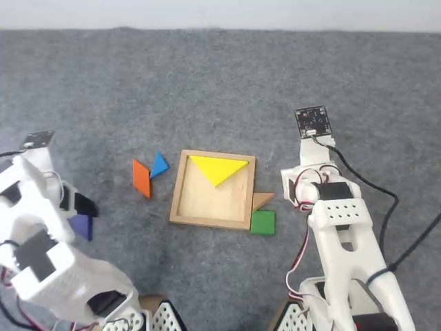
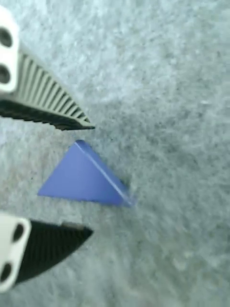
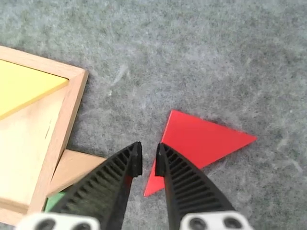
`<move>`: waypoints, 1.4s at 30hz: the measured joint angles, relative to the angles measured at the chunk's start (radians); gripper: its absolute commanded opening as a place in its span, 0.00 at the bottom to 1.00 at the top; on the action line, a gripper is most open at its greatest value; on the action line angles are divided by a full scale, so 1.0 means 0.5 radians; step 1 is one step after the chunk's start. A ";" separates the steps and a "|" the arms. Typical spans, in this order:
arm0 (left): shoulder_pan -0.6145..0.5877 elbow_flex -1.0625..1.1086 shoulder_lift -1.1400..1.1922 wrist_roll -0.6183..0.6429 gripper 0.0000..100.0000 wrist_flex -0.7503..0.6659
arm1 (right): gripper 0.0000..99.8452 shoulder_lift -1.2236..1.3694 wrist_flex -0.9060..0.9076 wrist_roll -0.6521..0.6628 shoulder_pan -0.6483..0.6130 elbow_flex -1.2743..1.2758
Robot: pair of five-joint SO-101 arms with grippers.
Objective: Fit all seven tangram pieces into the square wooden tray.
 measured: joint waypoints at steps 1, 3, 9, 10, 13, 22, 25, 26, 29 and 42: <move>0.000 0.000 0.012 -0.028 0.32 0.000 | 0.06 0.000 0.000 0.000 0.000 0.000; 0.006 0.000 0.086 -0.052 0.32 -0.003 | 0.06 0.000 0.000 0.000 0.000 0.000; 0.006 -0.086 0.236 0.003 0.27 -0.003 | 0.06 0.000 0.000 0.000 0.000 0.000; 0.006 -0.089 0.236 0.012 0.27 0.000 | 0.06 0.000 0.000 0.000 0.000 0.000; 0.006 -0.092 0.236 0.021 0.26 0.000 | 0.06 0.000 0.000 0.000 0.000 0.000; 0.006 -0.083 0.236 0.028 0.26 0.000 | 0.06 0.000 0.000 0.000 0.000 0.000; 0.006 -0.083 0.236 0.028 0.26 0.000 | 0.06 0.000 0.000 0.000 0.000 0.000; 0.006 -0.083 0.236 0.028 0.25 0.000 | 0.06 0.000 0.000 0.000 0.000 0.000; 0.006 -0.083 0.236 0.052 0.22 0.000 | 0.06 0.000 0.000 0.000 0.000 0.000; 0.015 -0.080 0.221 0.089 0.17 0.000 | 0.06 0.000 0.000 0.000 0.000 0.000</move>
